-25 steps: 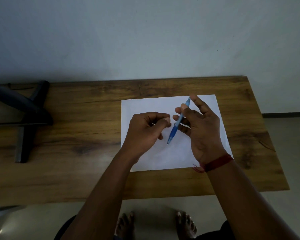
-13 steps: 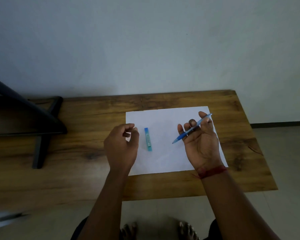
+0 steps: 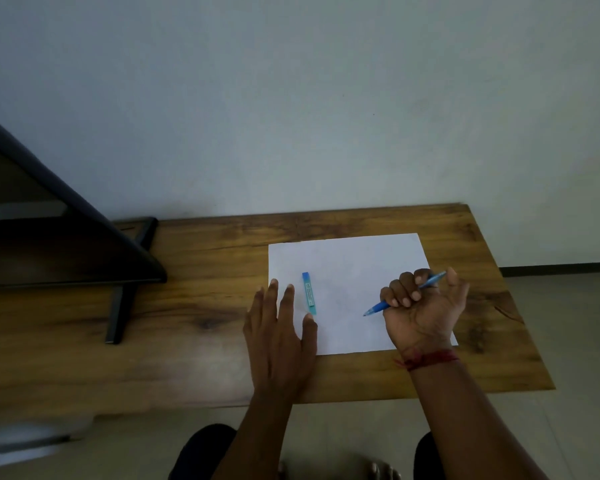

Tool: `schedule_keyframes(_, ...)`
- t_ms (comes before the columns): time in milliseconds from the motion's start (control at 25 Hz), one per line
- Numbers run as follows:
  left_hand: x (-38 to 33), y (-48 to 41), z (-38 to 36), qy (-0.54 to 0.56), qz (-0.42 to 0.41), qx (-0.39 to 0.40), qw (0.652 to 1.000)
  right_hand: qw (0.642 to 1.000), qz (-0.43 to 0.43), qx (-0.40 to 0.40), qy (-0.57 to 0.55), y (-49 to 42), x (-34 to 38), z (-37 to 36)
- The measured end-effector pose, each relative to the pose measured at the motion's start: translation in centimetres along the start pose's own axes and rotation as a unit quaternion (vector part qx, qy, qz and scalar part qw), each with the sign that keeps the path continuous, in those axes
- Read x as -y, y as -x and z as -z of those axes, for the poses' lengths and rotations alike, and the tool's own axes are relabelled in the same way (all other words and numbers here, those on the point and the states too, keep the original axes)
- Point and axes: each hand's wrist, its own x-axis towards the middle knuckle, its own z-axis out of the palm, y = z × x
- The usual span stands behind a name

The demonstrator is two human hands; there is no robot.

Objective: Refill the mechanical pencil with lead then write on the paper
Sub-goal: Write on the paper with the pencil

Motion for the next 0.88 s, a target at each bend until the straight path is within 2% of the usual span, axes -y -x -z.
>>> schedule_keyframes(240,-0.1,-0.2,-0.6,-0.045,-0.033,0.014,0.998,1.000,0.006,-0.017,0.017,-0.2,0.3,0.1)
schedule_keyframes(520,0.9,0.8,-0.2,-0.029,0.020,0.016,0.999,1.000,0.010,-0.015,0.006,0.4,0.5,0.2)
schedule_keyframes(760,0.9,0.9,-0.8,-0.140,-0.002,0.056,0.989,0.999,-0.015,-0.031,0.033,0.5,0.3,0.3)
schedule_keyframes(880,1.0,0.9,-1.1,-0.156,0.000,0.058,0.986,0.998,-0.007,-0.054,0.039,0.5,0.7,0.4)
